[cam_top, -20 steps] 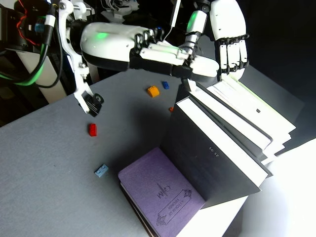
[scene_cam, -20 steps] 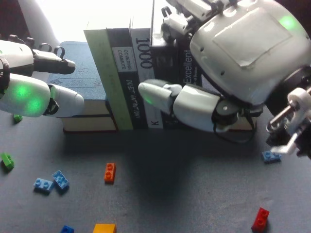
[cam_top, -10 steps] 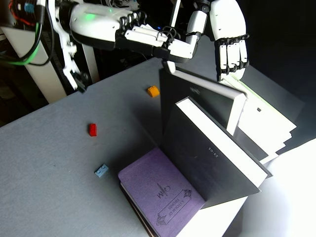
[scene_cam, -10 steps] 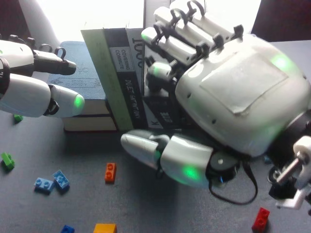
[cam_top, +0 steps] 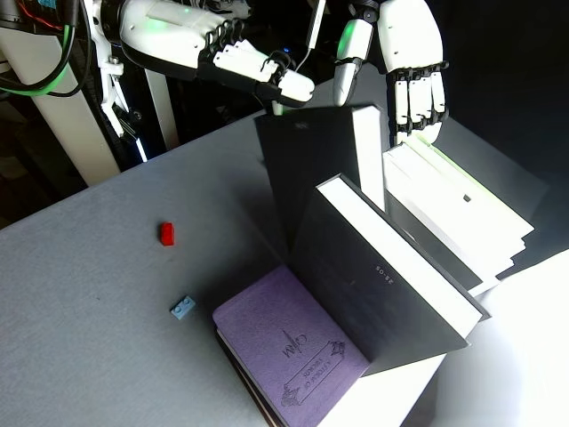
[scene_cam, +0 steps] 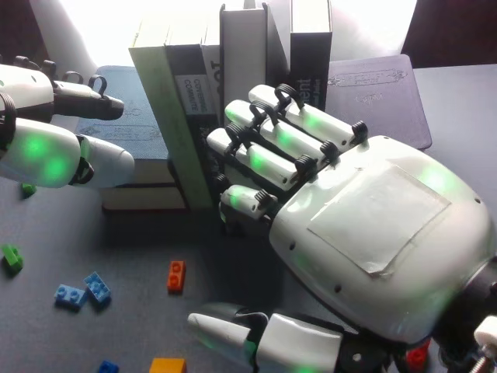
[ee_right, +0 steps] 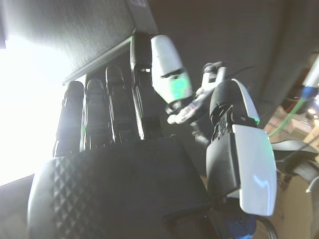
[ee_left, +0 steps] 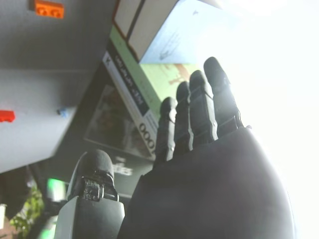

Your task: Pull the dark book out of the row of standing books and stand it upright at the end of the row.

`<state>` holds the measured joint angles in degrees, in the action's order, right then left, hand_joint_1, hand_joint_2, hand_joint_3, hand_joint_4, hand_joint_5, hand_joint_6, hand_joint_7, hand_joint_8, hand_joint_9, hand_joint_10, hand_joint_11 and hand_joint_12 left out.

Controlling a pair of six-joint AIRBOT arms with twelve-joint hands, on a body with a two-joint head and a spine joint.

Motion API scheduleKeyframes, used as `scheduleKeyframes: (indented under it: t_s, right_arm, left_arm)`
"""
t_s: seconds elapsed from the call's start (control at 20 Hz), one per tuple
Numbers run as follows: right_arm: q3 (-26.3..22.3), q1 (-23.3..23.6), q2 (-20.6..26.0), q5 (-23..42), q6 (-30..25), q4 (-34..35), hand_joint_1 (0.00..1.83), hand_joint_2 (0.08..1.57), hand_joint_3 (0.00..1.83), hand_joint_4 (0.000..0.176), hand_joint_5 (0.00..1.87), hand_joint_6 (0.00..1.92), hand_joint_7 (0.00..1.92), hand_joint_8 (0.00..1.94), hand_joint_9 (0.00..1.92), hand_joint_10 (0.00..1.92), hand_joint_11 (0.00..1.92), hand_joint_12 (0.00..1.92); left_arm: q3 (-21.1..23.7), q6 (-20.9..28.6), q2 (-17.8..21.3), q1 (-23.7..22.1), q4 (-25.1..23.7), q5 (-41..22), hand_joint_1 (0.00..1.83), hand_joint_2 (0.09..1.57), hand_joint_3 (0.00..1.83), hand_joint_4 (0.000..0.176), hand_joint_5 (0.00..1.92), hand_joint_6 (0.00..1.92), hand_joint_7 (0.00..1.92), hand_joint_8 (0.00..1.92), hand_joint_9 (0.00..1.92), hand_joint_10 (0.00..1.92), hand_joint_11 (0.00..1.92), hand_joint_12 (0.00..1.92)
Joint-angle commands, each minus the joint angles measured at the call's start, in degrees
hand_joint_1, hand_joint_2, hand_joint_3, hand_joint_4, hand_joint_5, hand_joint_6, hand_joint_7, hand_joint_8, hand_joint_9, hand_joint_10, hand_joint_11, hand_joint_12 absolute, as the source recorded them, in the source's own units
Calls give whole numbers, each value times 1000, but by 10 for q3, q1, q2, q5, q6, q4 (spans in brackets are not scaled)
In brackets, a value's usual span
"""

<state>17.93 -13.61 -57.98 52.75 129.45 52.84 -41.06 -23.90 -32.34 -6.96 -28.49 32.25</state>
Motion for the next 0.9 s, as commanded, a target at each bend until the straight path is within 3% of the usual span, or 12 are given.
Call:
scheduleKeyframes:
  t_s: [0.0,0.1,0.2,0.3,0.45,0.85]
  right_arm:
    - [-3,-1,5,31,4,-27,0,1161,1,0,574,633,172,12,0,0,0,0]
    - [-4,-17,6,30,8,-27,0,1163,1,0,583,626,167,6,0,0,0,0]
    - [-5,-32,6,27,10,-27,0,1154,0,0,556,618,149,0,0,0,0,0]
    - [-7,-46,6,23,16,-27,0,1164,2,0,561,625,153,6,0,0,0,0]
    - [-8,-60,8,22,18,-27,0,1165,2,0,574,627,173,13,0,0,0,0]
    - [1,-97,8,17,10,-27,0,1166,2,0,573,617,175,12,0,0,0,0]
  left_arm:
    - [-3,1,4,-7,-17,-43,0,1255,0,25,123,3,115,0,139,0,32,419]
    - [-3,1,4,-6,-17,-43,7,1258,0,30,118,1,123,4,154,5,45,424]
    - [-3,1,4,-6,-17,-43,0,1232,0,50,94,0,107,0,121,0,28,419]
    - [-3,1,4,-6,-17,-43,5,1249,0,28,125,11,130,8,141,8,39,427]
    - [-3,1,4,-6,-17,-43,0,1249,0,40,105,1,109,4,146,8,47,434]
    - [-3,1,4,-6,-17,-43,2,1258,0,30,129,4,128,5,149,2,41,436]
